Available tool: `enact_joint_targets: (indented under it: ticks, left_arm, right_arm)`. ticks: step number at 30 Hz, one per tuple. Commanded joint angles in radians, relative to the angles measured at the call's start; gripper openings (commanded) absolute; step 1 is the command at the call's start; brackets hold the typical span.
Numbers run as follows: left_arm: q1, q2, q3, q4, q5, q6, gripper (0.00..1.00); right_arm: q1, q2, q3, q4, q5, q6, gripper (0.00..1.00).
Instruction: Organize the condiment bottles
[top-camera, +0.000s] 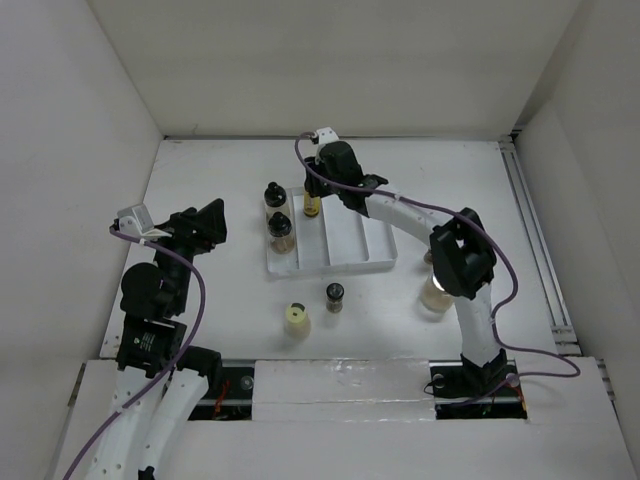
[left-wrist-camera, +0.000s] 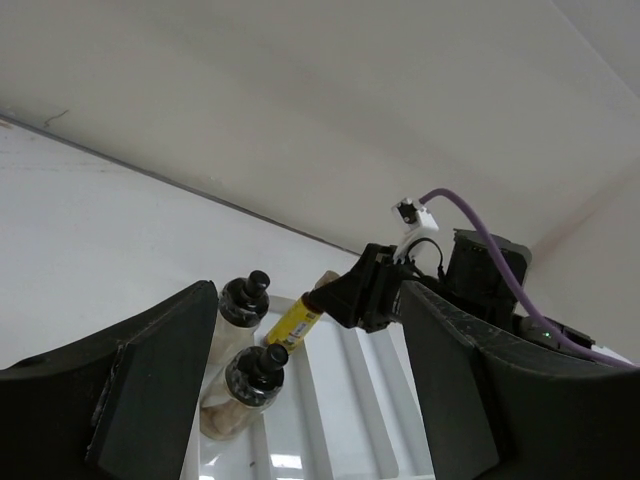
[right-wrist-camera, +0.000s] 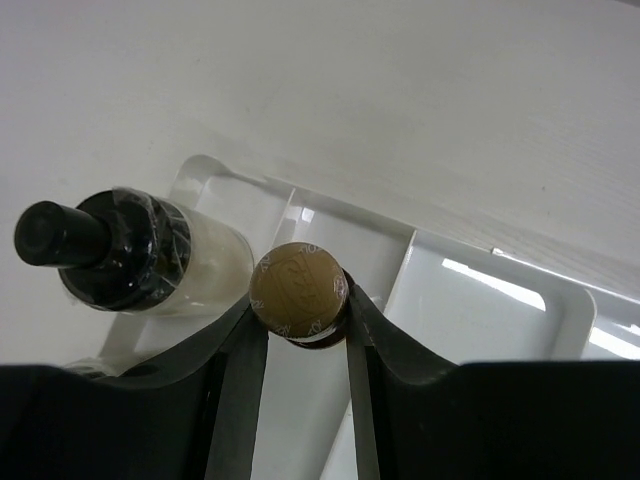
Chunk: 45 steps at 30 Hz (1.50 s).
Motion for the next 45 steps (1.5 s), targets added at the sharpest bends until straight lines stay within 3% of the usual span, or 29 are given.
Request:
enact_joint_targets:
  ticks: [1, 4, 5, 7, 8, 12, 18, 20, 21, 22, 23, 25, 26, 28, 29, 30, 37, 45]
  left_arm:
    - [0.001, 0.004, -0.004, 0.056, 0.012, 0.011, 0.69]
    - [0.001, 0.004, -0.004, 0.056, 0.012, 0.011, 0.69]
    - [0.001, 0.004, -0.004, 0.056, 0.012, 0.011, 0.69]
    - [0.001, 0.004, -0.004, 0.056, 0.012, 0.011, 0.69]
    - [0.001, 0.004, -0.004, 0.056, 0.022, 0.011, 0.69]
    - [0.001, 0.004, -0.004, 0.056, 0.022, 0.011, 0.69]
    - [0.001, 0.004, -0.013, 0.056, 0.022, 0.011, 0.69]
    - [0.001, 0.004, -0.013, 0.056, 0.022, 0.011, 0.69]
    - [0.001, -0.006, -0.013, 0.056, 0.022, 0.011, 0.69]
    - [0.001, -0.006, -0.013, 0.056, 0.022, 0.011, 0.69]
    - [0.001, -0.006, -0.013, 0.056, 0.022, 0.011, 0.69]
    - [0.001, -0.015, -0.013, 0.056, 0.022, 0.011, 0.69]
    - [0.001, -0.016, -0.013, 0.056, 0.022, 0.011, 0.69]
    - [0.001, -0.006, -0.013, 0.066, 0.034, 0.011, 0.69]
    - [0.001, -0.006, -0.013, 0.066, 0.045, 0.011, 0.69]
    - [0.001, -0.006, -0.013, 0.066, 0.045, 0.011, 0.69]
    - [-0.008, 0.023, -0.013, 0.075, 0.045, 0.011, 0.69]
    - [-0.008, 0.023, -0.013, 0.075, 0.065, 0.001, 0.69]
  right_arm:
    - [0.014, -0.011, 0.057, 0.103, 0.035, -0.024, 0.10]
    - [0.034, -0.011, 0.036, 0.103, 0.068, -0.033, 0.16]
    - [0.043, -0.023, 0.036, 0.103, 0.068, -0.033, 0.27]
    - [0.054, -0.046, 0.010, 0.112, 0.068, -0.033, 0.38]
    - [0.054, -0.077, -0.013, 0.112, 0.068, -0.033, 0.50]
    - [0.063, -0.161, -0.064, 0.112, 0.078, -0.024, 0.68]
    - [0.063, -0.356, -0.246, 0.112, 0.151, 0.031, 0.68]
    - [0.054, -0.471, -0.329, 0.112, 0.275, 0.077, 0.56]
    - [0.042, -0.511, -0.428, 0.112, 0.324, 0.098, 0.43]
    - [0.026, -0.588, -0.479, 0.112, 0.370, 0.155, 0.11]
    - [0.004, -0.624, -0.525, 0.094, 0.415, 0.195, 0.06]
    - [-0.096, -0.686, -0.640, 0.014, 0.483, 0.264, 0.06]
    - [-0.133, -0.728, -0.674, -0.010, 0.493, 0.310, 0.23]
    - [-0.227, -0.756, -0.748, -0.075, 0.522, 0.336, 0.48]
    - [-0.253, -0.776, -0.763, -0.104, 0.523, 0.371, 0.74]
    - [-0.273, -0.785, -0.780, -0.124, 0.523, 0.381, 0.80]
    - [-0.336, -0.801, -0.901, -0.155, 0.503, 0.456, 0.88]
    - [-0.418, -0.852, -0.978, -0.115, 0.343, 0.458, 0.79]
